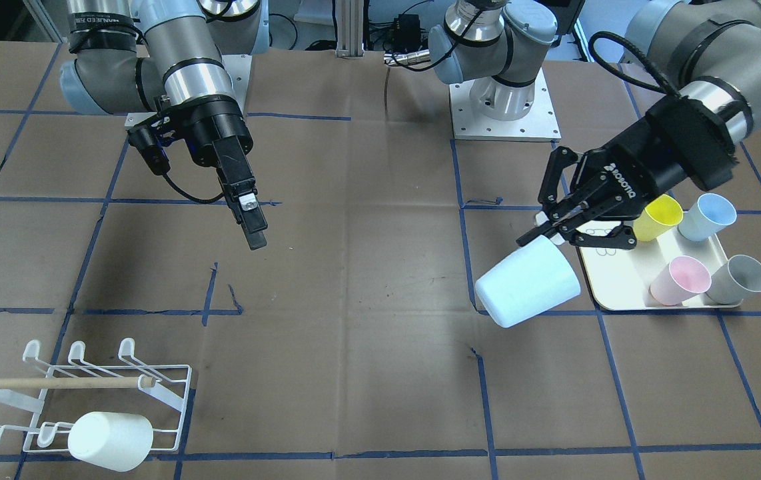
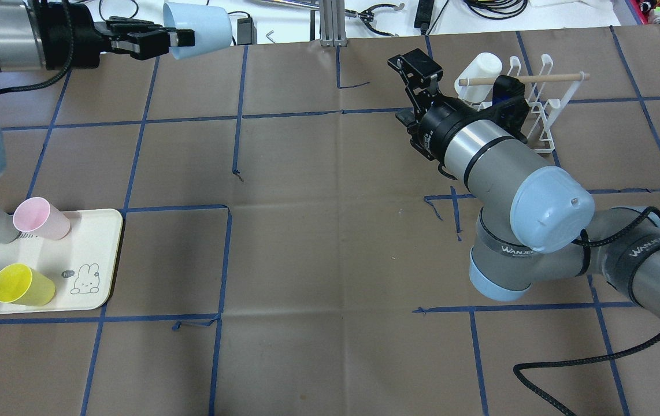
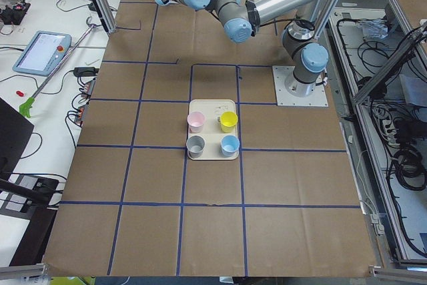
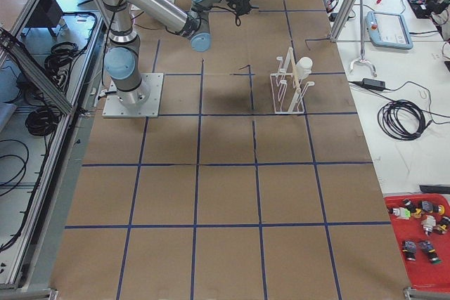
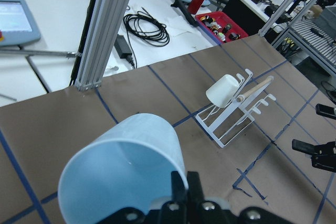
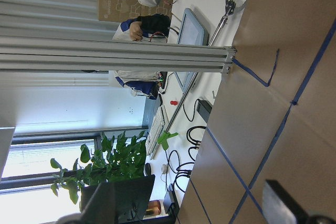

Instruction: Transfer IKEA cup to right arm and place on rack

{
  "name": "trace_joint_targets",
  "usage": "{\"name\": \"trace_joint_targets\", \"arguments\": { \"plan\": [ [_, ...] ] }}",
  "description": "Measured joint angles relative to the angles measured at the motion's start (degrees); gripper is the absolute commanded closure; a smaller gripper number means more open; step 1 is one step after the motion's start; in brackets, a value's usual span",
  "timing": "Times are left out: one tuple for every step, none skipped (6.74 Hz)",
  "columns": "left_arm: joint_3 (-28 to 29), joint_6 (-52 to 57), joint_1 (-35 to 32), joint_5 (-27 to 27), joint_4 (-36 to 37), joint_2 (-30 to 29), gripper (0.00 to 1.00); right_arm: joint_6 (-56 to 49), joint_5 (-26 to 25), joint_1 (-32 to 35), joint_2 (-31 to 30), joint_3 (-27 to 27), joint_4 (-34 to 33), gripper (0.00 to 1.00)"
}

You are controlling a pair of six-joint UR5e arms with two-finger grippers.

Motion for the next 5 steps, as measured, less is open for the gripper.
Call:
{"name": "trace_joint_targets", "arguments": {
  "plan": [
    [-5.0, -0.1, -0.8, -2.7, 9.4, -0.5, 1.00, 0.0, 0.0, 0.3, -0.1, 0.0, 0.0, 0.00],
    [-9.6, -0.3, -1.2, -4.8, 18.7, -1.5, 1.00, 0.0, 0.0, 1.1, -0.1, 0.0, 0.0, 0.00],
    [-13.8, -0.4, -1.4, -6.5, 27.8, -2.4, 1.00, 0.0, -0.2, 1.9, -0.2, 0.1, 0.2, 0.00],
    [-17.8, -0.8, -1.6, -8.2, 38.0, -4.2, 0.99, 0.0, -0.5, 2.5, -0.3, 0.3, 0.5, 0.00],
    [-20.6, -2.7, -1.8, -9.3, 48.4, -7.1, 0.99, 0.1, -0.8, 3.3, -0.3, 0.4, 0.8, 0.00]
  ]
}}
